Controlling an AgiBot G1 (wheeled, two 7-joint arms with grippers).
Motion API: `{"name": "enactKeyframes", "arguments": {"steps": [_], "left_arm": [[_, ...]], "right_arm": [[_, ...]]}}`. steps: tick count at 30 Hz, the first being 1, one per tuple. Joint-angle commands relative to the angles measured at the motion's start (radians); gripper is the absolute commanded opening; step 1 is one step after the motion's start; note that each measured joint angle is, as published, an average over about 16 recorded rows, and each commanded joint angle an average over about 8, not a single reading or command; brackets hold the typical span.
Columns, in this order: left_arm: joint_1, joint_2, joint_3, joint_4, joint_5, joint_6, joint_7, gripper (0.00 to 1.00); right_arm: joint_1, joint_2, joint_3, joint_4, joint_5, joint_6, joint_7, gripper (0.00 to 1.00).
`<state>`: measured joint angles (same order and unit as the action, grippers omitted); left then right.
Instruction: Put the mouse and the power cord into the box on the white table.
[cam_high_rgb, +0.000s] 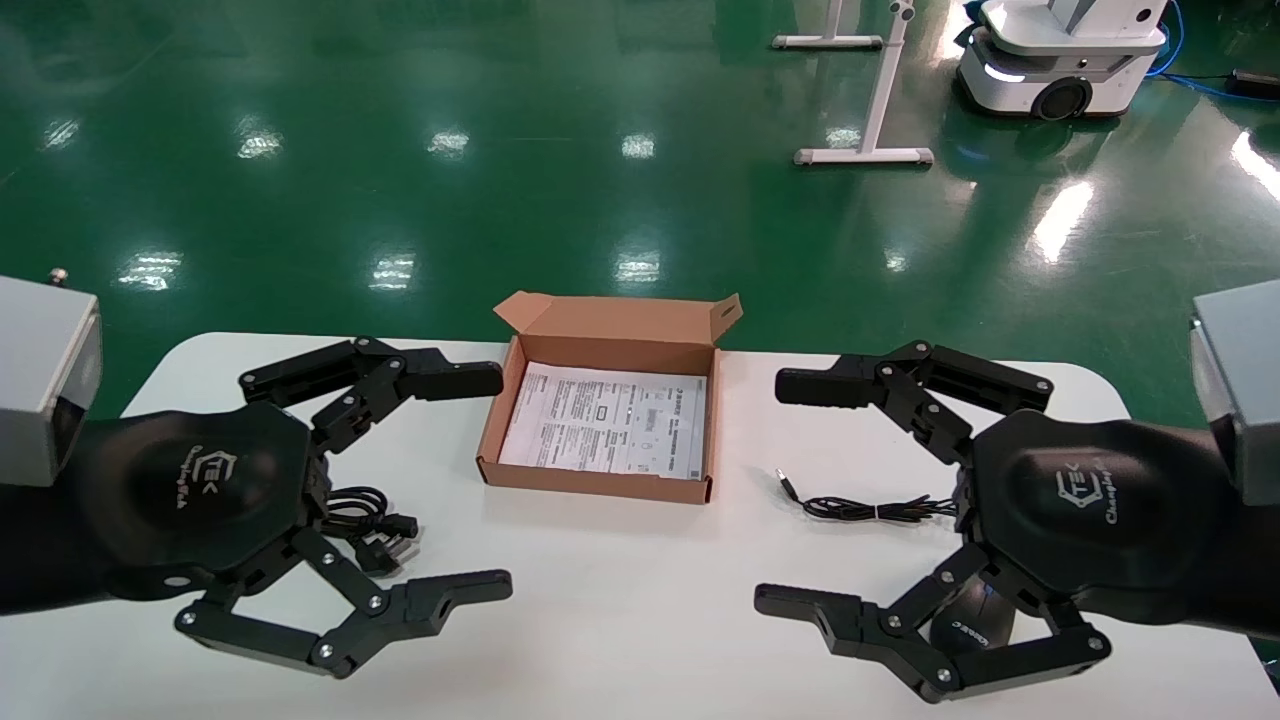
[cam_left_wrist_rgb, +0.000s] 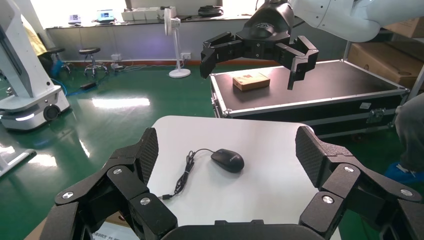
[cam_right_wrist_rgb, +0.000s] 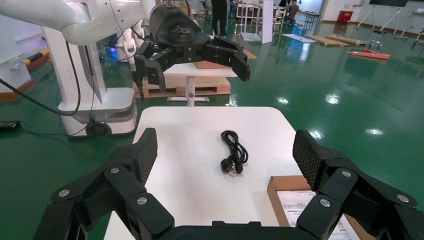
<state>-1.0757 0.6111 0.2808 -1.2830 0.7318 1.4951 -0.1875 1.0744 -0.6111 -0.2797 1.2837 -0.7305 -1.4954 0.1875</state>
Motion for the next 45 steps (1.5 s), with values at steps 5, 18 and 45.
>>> {"name": "enactKeyframes", "arguments": {"steps": [5,18,45], "left_arm": [[0.000,0.000,0.000,0.000,0.000,0.000,0.000,1.00],[0.000,0.000,0.000,0.000,0.000,0.000,0.000,1.00],[-0.617,0.120,0.708,0.253,0.655,0.101,0.022,1.00]], "right_arm": [[0.000,0.000,0.000,0.000,0.000,0.000,0.000,1.00],[0.001,0.000,-0.001,-0.001,-0.001,0.000,-0.001,1.00],[0.293,-0.071,-0.243,-0.497,-0.603,-0.019,-0.654,1.00]]}}
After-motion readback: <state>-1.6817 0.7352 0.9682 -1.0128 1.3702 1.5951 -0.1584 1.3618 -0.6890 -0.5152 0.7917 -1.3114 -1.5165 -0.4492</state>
